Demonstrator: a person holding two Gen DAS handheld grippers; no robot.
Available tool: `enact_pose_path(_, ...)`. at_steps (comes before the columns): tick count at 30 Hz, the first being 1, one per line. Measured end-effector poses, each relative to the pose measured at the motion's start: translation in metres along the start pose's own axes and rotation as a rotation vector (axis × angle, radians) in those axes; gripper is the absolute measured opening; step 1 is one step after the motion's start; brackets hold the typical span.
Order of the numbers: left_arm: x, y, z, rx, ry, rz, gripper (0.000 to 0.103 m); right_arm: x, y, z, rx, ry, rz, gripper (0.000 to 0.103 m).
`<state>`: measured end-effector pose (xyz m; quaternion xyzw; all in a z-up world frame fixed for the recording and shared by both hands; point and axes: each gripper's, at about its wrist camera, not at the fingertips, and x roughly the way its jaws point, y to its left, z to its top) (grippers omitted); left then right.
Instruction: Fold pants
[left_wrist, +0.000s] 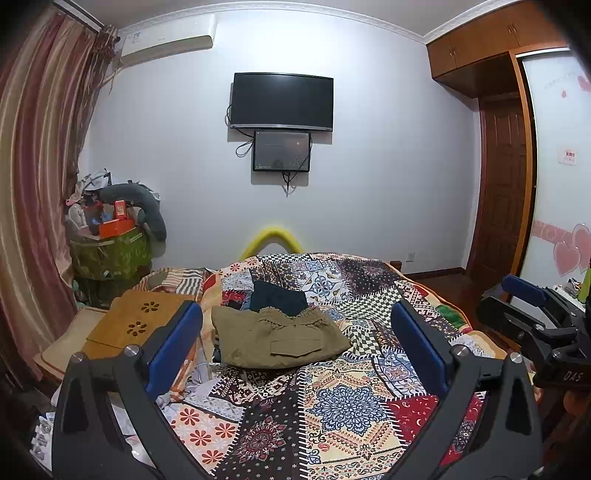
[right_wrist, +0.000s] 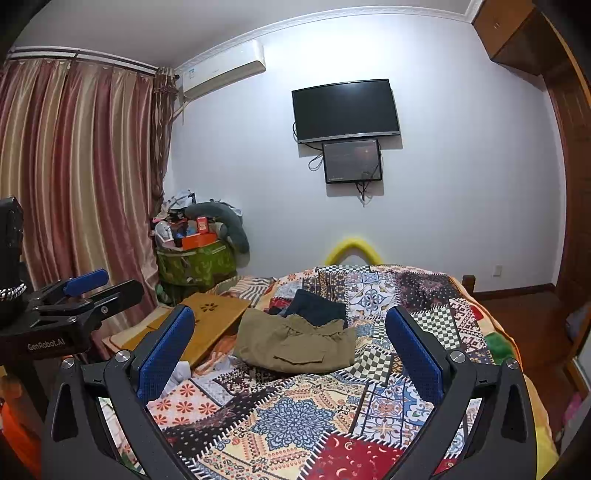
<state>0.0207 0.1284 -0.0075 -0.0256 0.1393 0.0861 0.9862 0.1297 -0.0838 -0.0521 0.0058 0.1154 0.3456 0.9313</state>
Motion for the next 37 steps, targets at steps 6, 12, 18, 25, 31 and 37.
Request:
enact_pose_path(6,0.0002,-0.0002,0.0000,-0.001,-0.001,-0.003,0.103,0.0001,-0.0003,-0.0002,0.000,-0.002,-0.002,0.103)
enact_pose_path(12,0.0002,-0.0037,-0.0019,0.001,-0.004,-0.026,0.103,-0.0001,-0.0008,-0.0001,0.000,-0.003,-0.001,0.103)
enact_pose_path(18,-0.0011,-0.0064,-0.0012,0.000,-0.011,-0.032,0.103,-0.0002,-0.0001,0.0012,0.000,-0.004,-0.002,0.103)
enact_pose_path(25,-0.0010,-0.0078,-0.0005,-0.005,-0.004,-0.039,0.103,-0.0004,0.0014,0.0019,-0.002,-0.002,-0.003,0.103)
enact_pose_path(31,-0.0001,-0.0081,-0.0013,-0.005,0.004,-0.045,0.103,-0.0003,0.0017,0.0011,-0.002,-0.003,-0.004,0.103)
enact_pose_path(37,0.0031,-0.0088,-0.0022,-0.001,0.012,-0.048,0.103,0.0007,0.0020,0.0010,0.000,0.002,-0.004,0.103)
